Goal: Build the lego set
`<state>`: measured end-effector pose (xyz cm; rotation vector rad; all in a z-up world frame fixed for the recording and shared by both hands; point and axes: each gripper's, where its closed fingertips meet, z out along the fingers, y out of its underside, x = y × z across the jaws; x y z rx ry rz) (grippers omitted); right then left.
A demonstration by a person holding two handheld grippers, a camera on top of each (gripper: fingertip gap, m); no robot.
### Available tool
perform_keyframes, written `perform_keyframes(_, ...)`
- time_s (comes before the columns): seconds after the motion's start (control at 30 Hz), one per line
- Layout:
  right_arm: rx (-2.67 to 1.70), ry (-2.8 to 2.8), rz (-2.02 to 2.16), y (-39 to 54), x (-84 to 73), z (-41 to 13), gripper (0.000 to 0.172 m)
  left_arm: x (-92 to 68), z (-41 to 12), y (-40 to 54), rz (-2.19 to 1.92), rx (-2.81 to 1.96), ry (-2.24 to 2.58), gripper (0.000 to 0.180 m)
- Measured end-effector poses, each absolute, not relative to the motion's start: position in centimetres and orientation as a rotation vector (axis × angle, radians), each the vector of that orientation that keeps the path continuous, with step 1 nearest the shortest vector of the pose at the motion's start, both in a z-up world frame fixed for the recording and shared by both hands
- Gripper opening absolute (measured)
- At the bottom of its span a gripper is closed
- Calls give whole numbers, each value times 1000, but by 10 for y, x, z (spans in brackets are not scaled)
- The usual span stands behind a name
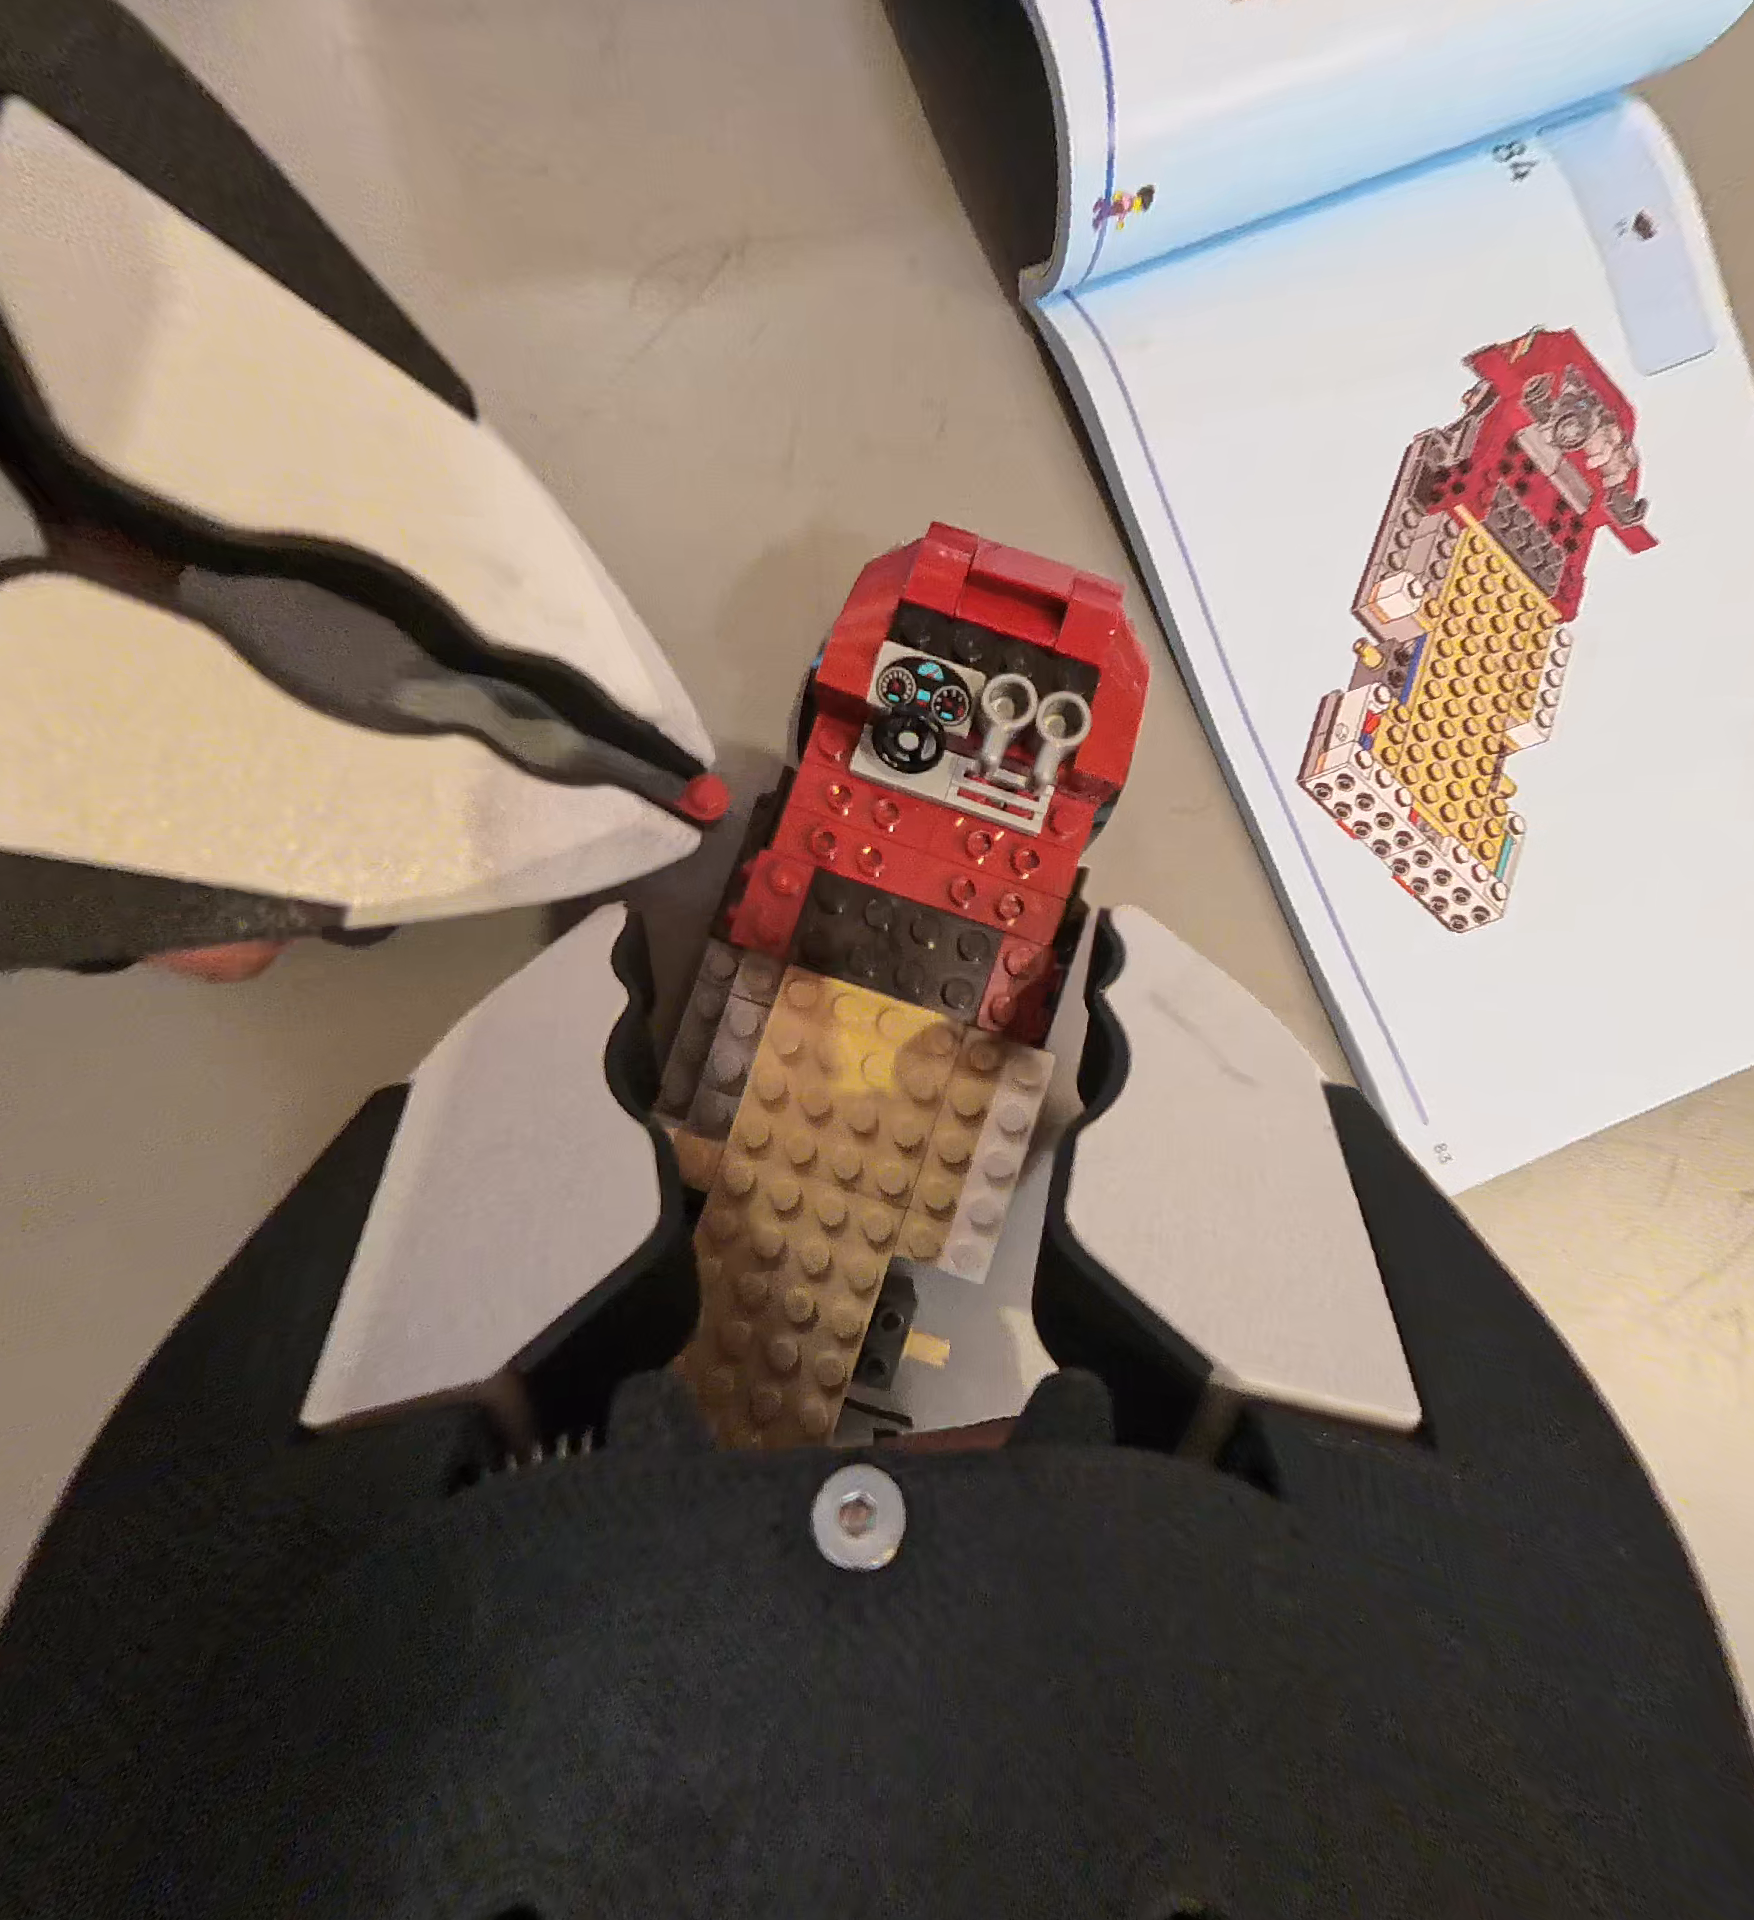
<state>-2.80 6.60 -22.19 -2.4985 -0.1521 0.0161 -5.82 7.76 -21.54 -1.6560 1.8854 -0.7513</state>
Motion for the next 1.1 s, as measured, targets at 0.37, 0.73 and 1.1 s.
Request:
perform_keyframes(0.37, -2500, -351, 55, 65, -25, -224, 65, -70, -218, 73, -863, -1692, 1888, 22)
perform_keyframes(0.73, -2473, -568, 124, 56, -14, -223, 64, -75, -198, 90, -1016, -1656, 1820, 28)
perform_keyframes(1.1, -2288, -778, 132, 46, -26, -206, 61, -55, -186, 110, -1643, -1955, 1591, 51)
